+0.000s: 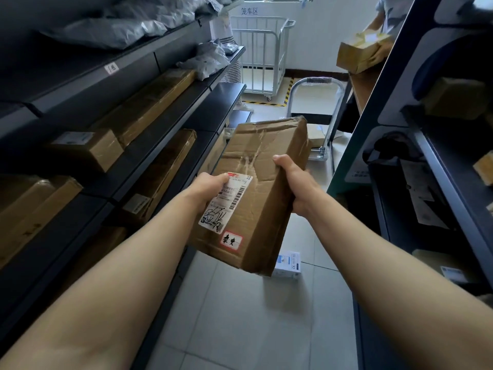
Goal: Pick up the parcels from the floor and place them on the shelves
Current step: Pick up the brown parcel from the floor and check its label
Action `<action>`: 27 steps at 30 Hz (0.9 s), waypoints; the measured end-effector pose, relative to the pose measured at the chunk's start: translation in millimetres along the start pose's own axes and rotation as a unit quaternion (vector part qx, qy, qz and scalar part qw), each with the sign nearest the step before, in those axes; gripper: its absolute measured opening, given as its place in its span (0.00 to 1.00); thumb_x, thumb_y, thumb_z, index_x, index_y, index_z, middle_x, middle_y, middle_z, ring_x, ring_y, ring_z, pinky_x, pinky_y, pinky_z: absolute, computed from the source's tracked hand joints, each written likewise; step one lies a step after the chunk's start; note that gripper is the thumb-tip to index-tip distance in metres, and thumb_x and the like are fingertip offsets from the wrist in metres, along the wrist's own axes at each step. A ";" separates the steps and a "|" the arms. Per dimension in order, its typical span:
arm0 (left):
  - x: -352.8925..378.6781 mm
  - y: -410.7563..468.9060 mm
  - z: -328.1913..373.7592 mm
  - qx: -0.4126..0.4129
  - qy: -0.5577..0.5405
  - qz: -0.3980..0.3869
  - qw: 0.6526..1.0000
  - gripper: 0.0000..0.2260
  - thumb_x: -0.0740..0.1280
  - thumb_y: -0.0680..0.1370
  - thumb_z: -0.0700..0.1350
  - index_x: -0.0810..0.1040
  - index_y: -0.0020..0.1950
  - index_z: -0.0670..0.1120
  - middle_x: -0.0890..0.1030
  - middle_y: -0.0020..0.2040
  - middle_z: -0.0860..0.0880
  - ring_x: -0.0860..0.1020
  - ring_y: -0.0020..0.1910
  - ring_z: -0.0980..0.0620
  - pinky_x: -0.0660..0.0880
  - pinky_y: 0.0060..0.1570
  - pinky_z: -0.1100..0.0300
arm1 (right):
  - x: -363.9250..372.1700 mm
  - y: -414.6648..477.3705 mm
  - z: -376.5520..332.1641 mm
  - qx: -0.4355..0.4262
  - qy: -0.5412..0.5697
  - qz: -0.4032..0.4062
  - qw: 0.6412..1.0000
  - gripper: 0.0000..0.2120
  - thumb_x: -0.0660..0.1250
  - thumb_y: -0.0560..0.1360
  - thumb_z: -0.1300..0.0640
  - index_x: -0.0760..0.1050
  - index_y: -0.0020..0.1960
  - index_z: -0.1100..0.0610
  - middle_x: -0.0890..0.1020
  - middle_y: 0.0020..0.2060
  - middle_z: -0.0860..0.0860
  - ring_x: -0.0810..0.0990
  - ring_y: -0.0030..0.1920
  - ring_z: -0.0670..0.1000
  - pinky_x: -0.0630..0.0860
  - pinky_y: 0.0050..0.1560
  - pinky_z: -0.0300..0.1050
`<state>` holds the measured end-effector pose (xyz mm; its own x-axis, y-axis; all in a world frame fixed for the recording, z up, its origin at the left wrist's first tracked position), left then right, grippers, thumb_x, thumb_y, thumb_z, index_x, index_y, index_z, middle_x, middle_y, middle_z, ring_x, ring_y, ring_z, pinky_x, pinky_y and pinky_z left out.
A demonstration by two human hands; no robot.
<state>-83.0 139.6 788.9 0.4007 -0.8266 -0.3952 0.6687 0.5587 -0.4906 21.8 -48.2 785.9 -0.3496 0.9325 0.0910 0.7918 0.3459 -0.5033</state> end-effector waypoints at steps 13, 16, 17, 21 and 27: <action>-34.1 -17.5 -2.7 0.028 -0.096 0.043 0.994 0.11 0.66 0.79 0.48 0.71 0.59 0.47 0.82 0.45 0.46 0.81 0.44 0.47 0.79 0.47 0.50 | 26.2 24.1 -16.2 -0.040 -0.052 -0.062 0.996 0.25 0.62 0.78 0.40 0.74 0.66 0.57 0.85 0.54 0.55 0.86 0.46 0.54 0.81 0.40 0.44; -48.2 -23.9 2.9 0.035 -0.085 0.066 0.994 0.21 0.68 0.77 0.48 0.69 0.68 0.45 0.80 0.47 0.47 0.80 0.45 0.48 0.78 0.42 0.51 | 32.7 23.0 -22.5 -0.040 -0.060 -0.076 0.995 0.21 0.58 0.80 0.41 0.76 0.61 0.56 0.85 0.44 0.53 0.85 0.36 0.51 0.79 0.32 0.41; -52.9 -25.2 3.5 0.037 -0.078 0.079 0.993 0.24 0.69 0.76 0.49 0.67 0.70 0.45 0.79 0.48 0.47 0.79 0.44 0.50 0.76 0.38 0.53 | 33.9 24.3 -23.7 -0.040 -0.056 -0.078 0.995 0.20 0.58 0.81 0.41 0.76 0.60 0.55 0.85 0.41 0.52 0.85 0.32 0.50 0.79 0.29 0.39; -62.4 -30.0 3.4 0.045 -0.070 0.099 0.992 0.25 0.69 0.76 0.48 0.67 0.70 0.43 0.78 0.46 0.48 0.79 0.43 0.51 0.74 0.36 0.55 | 41.3 24.8 -26.4 -0.040 -0.051 -0.086 0.994 0.18 0.58 0.81 0.40 0.77 0.55 0.53 0.85 0.39 0.51 0.85 0.31 0.48 0.78 0.30 0.40; -65.7 -48.1 -6.5 0.030 -0.124 0.054 0.990 0.16 0.67 0.77 0.46 0.71 0.65 0.51 0.83 0.52 0.45 0.82 0.50 0.45 0.78 0.55 0.46 | 53.3 30.8 -26.2 -0.041 -0.060 -0.060 0.996 0.36 0.63 0.64 0.25 0.76 0.62 0.48 0.81 0.58 0.55 0.83 0.51 0.57 0.82 0.48 0.52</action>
<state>-145.5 167.5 833.4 0.6075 -0.7582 -0.2367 0.6472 0.6453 -0.4058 40.6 14.9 797.7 -0.4975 0.8665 0.0405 0.7771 0.4659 -0.4232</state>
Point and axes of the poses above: each hand's wrist, its own y-axis towards the middle knuckle, its own x-axis out of the palm, z = x × y, the point moved 9 cm from there along y, towards the middle knuckle
